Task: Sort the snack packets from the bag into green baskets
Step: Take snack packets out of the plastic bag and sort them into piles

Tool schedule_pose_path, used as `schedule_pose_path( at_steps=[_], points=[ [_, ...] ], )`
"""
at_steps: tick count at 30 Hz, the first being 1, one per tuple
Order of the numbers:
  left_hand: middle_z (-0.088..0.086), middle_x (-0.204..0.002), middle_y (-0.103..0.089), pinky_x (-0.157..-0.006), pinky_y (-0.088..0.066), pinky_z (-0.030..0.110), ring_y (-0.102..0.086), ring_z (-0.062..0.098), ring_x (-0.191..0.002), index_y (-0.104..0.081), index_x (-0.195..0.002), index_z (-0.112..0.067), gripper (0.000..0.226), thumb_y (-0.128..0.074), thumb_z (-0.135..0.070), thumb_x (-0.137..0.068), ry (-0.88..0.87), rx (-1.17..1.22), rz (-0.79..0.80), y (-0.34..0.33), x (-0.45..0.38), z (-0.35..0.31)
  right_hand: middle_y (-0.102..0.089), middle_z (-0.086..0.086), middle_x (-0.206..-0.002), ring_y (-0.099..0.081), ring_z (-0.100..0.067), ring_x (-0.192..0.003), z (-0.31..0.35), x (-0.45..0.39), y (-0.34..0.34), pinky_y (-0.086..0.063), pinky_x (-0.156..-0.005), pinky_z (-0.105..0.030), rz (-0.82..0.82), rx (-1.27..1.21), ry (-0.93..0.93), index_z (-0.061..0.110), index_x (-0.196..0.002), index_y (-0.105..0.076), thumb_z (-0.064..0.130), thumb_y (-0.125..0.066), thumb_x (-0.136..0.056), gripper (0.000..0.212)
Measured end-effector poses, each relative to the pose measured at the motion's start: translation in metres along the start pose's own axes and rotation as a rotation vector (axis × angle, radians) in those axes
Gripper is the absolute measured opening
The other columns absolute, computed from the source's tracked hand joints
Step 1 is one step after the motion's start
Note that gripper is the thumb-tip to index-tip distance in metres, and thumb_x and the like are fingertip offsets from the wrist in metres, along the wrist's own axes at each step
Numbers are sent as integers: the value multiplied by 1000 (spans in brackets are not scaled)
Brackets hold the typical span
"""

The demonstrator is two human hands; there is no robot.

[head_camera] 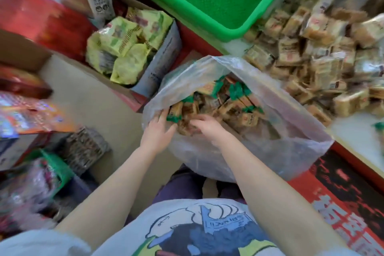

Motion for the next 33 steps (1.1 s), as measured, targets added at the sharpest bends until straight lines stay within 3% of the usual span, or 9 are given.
schedule_pose_path(
  at_steps=[3,8,13,17,22,25,27,30,33],
  points=[
    [7,-159,-35,-114,-35,45,-36,26,-144,-18,-159,-28,69,-49,-46,-100,-38,90,21,9,-5,8,-72,-13,-108,-69,-27,-94,8,-14,-31,-56,-97,-46,23,-194,-43,6,-112,-67,21,-62,-100,20],
    [2,-159,-36,-112,-34,40,-36,22,-144,-18,-158,-34,68,-50,-45,-99,-76,164,29,18,-1,15,-71,-15,-98,-70,-23,-76,21,-21,-56,-60,-70,-32,-60,-347,-105,7,-98,-64,16,-66,-97,9],
    [-6,-156,-39,-109,-28,27,-35,14,-143,-30,-155,-28,57,-50,-34,-102,-36,406,43,28,3,4,-71,-15,-99,-71,-24,-79,29,-17,-63,-60,-75,-36,-26,-448,-140,6,-103,-60,10,-65,-97,9],
    [-9,-143,-50,-111,-31,30,-42,11,-136,-47,-146,-24,44,-48,-22,-102,80,542,8,28,5,-5,-72,-14,-94,-72,-29,-87,25,-7,-49,-60,-86,-41,-20,-373,-103,4,-122,-58,13,-61,-100,24],
    [-2,-145,-45,-109,-41,38,-41,13,-135,-51,-141,-31,59,-70,-12,-88,-249,351,0,15,26,-25,-69,-9,-82,-61,-17,-63,10,51,13,-50,-54,-23,7,-318,-102,9,-111,-65,17,-58,-99,16],
    [-4,-147,-41,-107,-38,33,-38,11,-137,-60,-127,-36,52,-77,-14,-83,-417,347,54,11,42,-67,-69,-6,-88,-55,-14,-64,-4,94,58,-44,-53,-21,66,-470,-87,13,-115,-70,17,-55,-98,23],
    [-9,-131,-57,-102,-43,30,-51,6,-122,-66,-108,-36,39,-82,-16,-79,-475,348,98,11,53,-104,-67,-3,-84,-50,-11,-62,-16,122,90,-40,-52,-21,101,-524,-53,13,-118,-71,19,-51,-100,28],
    [-12,-88,-69,-71,-49,20,-62,4,-80,-70,-87,-31,21,-87,-30,-75,-449,333,216,13,71,-171,-64,-6,-78,-54,-15,-64,-37,163,137,-44,-59,-26,52,-560,-14,12,-121,-67,30,-45,-105,33],
    [-9,-76,-69,-59,-45,15,-62,5,-68,-72,-90,-16,27,-83,-38,-78,-388,376,335,0,90,-238,-69,-14,-94,-67,-26,-75,-63,204,184,-54,-67,-35,-152,-546,43,11,-112,-66,47,-42,-105,43]
  ],
)
Point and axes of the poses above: each hand's wrist, its own x-axis away from the middle knuckle, its own y-axis out of the back of the hand, z = x × y, the point moved 1 cm from there along -x, towards the middle knuckle
